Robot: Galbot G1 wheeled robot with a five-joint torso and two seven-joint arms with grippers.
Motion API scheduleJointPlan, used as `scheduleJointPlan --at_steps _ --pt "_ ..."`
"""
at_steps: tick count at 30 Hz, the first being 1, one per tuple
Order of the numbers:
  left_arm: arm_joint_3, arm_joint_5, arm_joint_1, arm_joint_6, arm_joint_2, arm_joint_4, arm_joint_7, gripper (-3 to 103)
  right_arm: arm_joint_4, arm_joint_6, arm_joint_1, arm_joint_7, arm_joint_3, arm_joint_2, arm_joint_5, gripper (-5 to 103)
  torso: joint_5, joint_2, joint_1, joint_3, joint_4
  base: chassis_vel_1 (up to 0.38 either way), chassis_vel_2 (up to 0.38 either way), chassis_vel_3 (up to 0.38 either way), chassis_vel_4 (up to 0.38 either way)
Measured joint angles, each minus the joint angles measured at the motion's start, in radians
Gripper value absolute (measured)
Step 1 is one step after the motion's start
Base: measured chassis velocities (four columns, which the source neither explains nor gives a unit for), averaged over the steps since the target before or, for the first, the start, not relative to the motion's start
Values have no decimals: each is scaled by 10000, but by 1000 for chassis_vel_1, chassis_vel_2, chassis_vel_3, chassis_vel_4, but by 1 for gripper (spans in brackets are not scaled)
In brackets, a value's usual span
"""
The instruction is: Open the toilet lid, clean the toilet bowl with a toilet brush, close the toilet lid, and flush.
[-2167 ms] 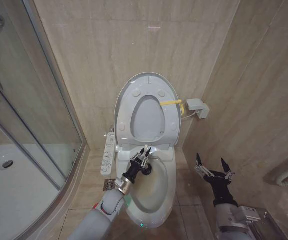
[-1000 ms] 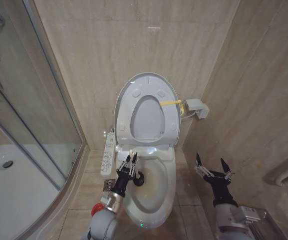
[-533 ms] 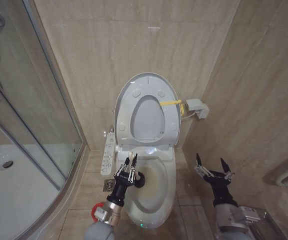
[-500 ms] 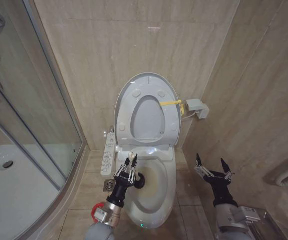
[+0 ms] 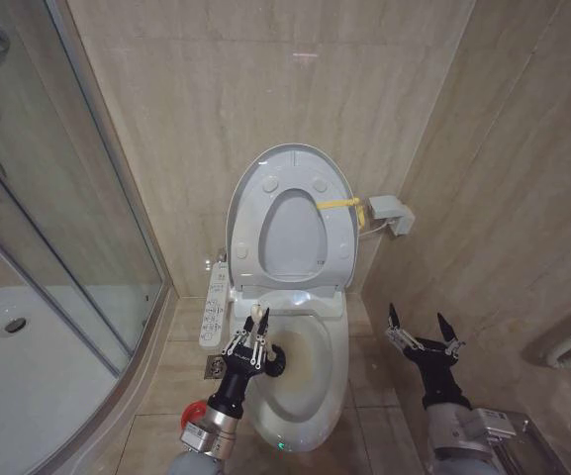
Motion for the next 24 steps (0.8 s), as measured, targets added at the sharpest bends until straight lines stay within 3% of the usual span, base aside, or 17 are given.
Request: scheduleJointPlan --at_steps 7,15,21,24 --pt "-678 182 818 9 212 -1128 -193 20 0 0 0 0 0 0 0 100 -1 0 0 0 -1 0 0 0 0" --pt "-1915 1174 3352 -225 215 -3101 -559 20 1 0 0 0 0 0 0 100 0 1 -1 0 3 0 0 0 0" --pt "-2686 1354 4042 -562 -6 -3274 -887 20 0 0 0 0 0 0 0 100 1 1 -1 -1 3 0 0 0 0" --pt "-3176 857 3956 -726 102 -2667 -1098 20 0 0 0 0 0 1 0 100 0 0 0 0 0 0 0 0 0"
